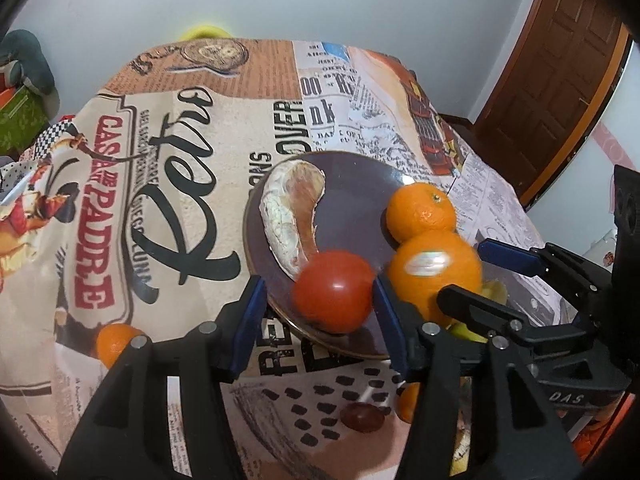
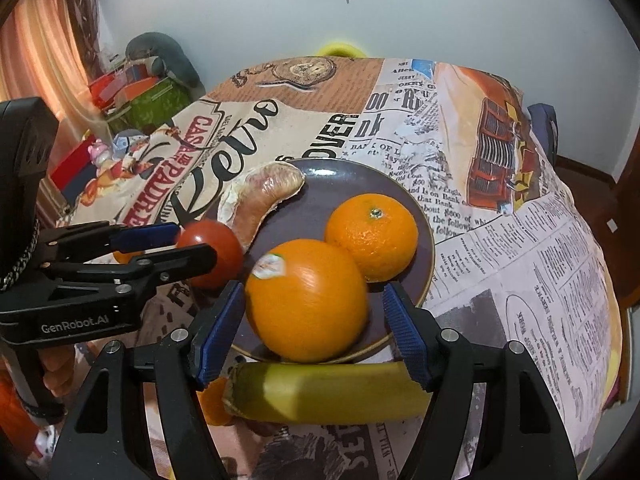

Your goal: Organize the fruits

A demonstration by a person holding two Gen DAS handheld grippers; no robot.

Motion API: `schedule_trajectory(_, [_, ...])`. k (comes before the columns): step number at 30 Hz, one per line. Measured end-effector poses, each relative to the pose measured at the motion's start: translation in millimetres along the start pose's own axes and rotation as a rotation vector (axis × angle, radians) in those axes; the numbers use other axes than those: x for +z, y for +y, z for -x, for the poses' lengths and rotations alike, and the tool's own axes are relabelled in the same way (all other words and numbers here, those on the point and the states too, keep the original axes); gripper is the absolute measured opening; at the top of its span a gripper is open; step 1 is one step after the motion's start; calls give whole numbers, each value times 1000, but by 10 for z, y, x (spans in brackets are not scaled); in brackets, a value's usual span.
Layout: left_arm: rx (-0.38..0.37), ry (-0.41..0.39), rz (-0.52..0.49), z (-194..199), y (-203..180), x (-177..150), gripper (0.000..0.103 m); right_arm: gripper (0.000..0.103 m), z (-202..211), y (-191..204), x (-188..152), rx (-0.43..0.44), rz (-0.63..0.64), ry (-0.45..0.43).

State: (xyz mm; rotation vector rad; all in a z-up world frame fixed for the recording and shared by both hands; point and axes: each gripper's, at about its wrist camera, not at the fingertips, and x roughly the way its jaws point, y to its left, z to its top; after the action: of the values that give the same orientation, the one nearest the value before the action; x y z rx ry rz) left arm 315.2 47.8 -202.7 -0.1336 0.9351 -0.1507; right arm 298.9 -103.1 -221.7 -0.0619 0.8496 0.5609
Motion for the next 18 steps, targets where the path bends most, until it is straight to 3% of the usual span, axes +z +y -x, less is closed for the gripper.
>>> schedule_trajectory(8, [46, -49, 3, 376, 156, -123, 57, 73, 226, 45, -99, -32, 10, -8])
schedule_trajectory(12, [119, -74, 6, 600, 388, -274, 58, 77, 309, 69, -196, -53, 14, -6])
schedule_trajectory(18, [191, -21, 49, 609, 819, -491, 58, 80, 281, 97, -325, -80, 7, 19])
